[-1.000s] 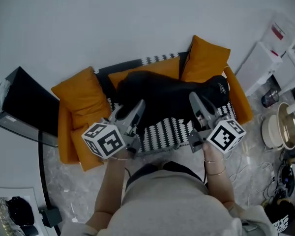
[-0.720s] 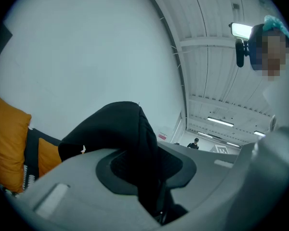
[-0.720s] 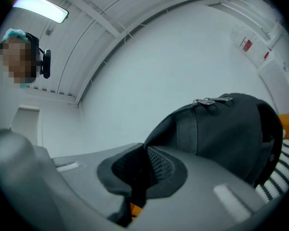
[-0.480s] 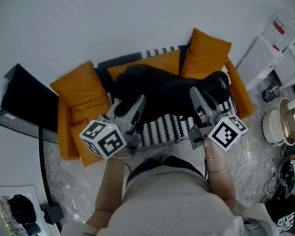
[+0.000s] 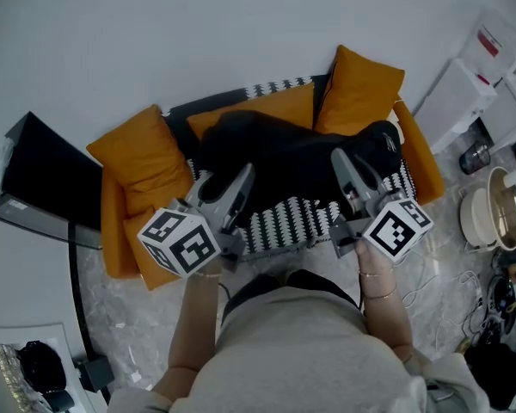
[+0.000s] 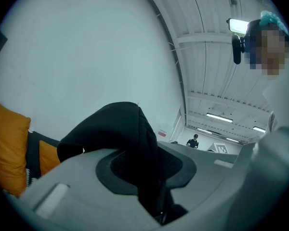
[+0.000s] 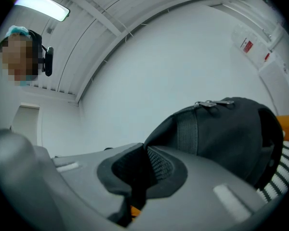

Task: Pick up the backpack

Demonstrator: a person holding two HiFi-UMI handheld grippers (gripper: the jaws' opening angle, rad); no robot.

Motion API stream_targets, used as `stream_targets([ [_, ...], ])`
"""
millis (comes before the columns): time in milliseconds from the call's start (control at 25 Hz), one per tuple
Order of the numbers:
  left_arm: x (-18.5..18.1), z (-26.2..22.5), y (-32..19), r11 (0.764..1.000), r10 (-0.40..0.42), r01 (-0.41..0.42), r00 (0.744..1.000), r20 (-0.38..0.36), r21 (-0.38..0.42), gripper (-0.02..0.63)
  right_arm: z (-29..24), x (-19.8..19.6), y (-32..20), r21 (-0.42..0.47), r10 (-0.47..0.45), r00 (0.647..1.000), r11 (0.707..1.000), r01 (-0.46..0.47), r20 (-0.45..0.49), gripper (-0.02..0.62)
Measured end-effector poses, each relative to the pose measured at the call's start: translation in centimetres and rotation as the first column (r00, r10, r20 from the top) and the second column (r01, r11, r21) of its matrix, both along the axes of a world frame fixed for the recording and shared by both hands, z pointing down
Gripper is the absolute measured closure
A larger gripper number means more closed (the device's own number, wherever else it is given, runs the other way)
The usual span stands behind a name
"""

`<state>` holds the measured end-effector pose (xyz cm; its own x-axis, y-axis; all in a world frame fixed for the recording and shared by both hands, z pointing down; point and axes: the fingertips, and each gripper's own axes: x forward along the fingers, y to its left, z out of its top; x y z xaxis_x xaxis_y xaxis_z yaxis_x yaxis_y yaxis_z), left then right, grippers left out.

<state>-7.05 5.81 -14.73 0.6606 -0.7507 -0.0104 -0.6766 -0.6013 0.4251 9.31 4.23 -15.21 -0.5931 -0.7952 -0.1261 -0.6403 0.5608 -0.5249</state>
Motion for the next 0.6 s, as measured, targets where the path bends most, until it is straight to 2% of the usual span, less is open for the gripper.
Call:
stream_targets([
  [600, 0.10, -0.42, -0.20, 1.000, 0.005, -0.005, 0.999, -0.041, 0.002, 0.506, -0.88, -0.15, 0.21, 0.030, 0.004, 0.999, 1.000, -0.003, -0.043, 0.578],
])
